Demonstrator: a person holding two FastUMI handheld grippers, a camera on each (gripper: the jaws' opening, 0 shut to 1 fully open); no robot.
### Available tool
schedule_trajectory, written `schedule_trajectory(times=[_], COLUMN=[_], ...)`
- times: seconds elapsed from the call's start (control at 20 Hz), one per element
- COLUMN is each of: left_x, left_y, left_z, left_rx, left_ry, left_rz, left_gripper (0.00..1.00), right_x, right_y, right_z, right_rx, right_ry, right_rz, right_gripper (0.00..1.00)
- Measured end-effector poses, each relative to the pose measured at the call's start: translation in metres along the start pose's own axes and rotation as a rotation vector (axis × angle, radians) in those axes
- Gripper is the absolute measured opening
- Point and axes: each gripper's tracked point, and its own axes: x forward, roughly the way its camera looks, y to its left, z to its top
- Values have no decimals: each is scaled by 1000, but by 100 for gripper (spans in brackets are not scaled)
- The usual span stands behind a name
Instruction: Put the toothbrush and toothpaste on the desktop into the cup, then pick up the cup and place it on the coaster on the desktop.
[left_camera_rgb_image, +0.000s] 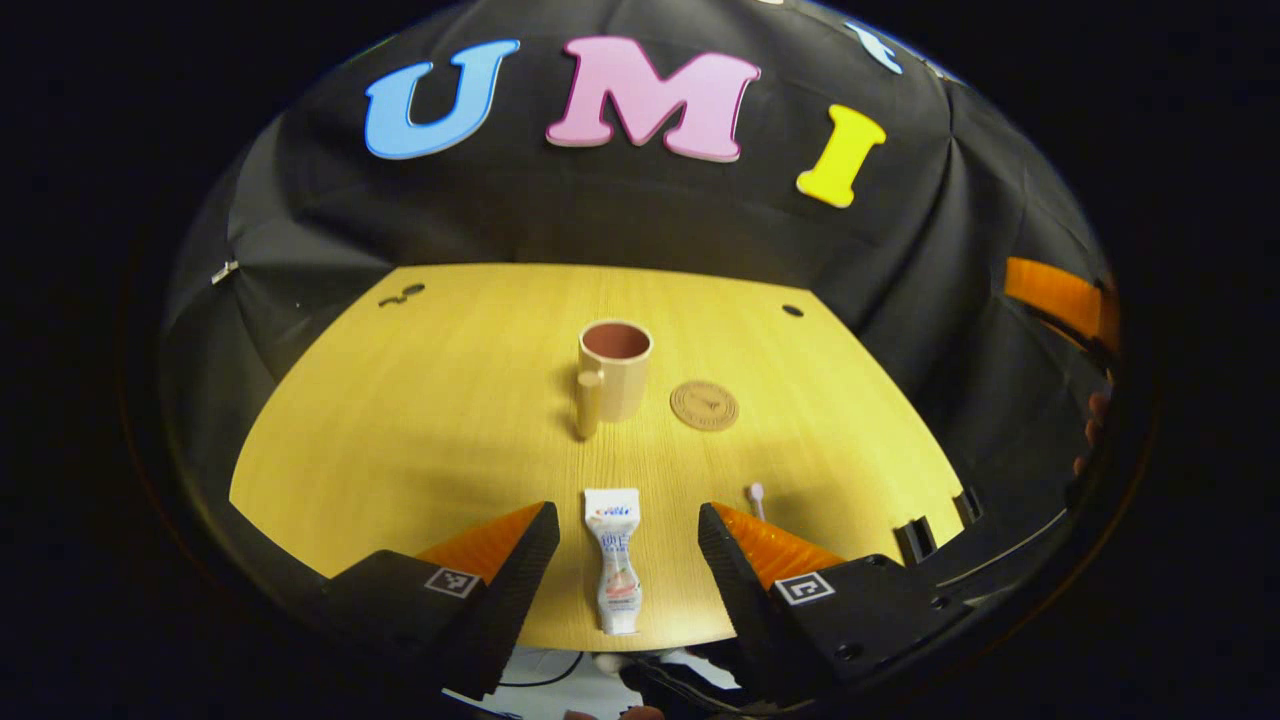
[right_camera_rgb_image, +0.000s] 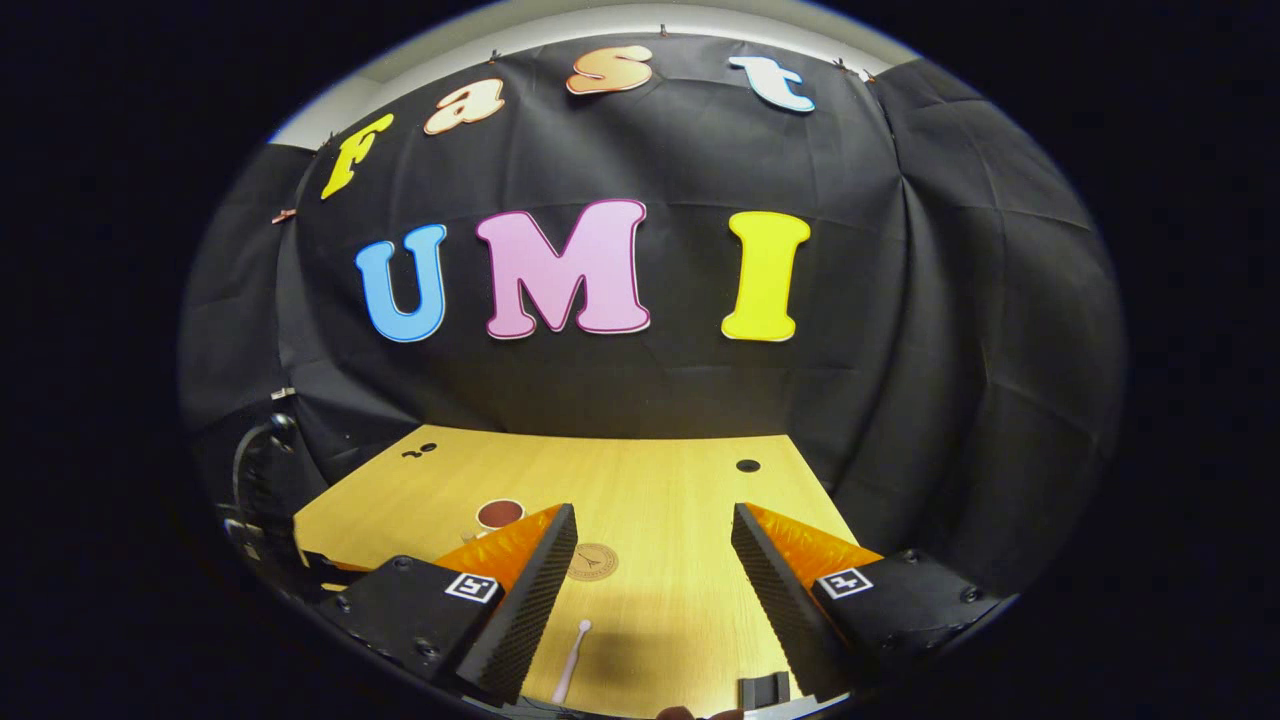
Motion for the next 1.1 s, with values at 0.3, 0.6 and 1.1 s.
schedule_trajectory(times=[0.3, 0.6, 1.1], left_x=[58, 94, 100], left_y=[6, 13, 28], left_z=[-45, -69, -72], left_rx=[-22, -30, 25], left_ry=[186, 288, 381], left_rz=[55, 88, 132], left_gripper=[83, 78, 39], right_x=[5, 11, 25], right_y=[-26, -39, 6], right_z=[-16, -28, -88], right_rx=[5, 11, 71], right_ry=[64, 106, 329], right_rz=[-25, -32, 56], right_gripper=[98, 98, 98])
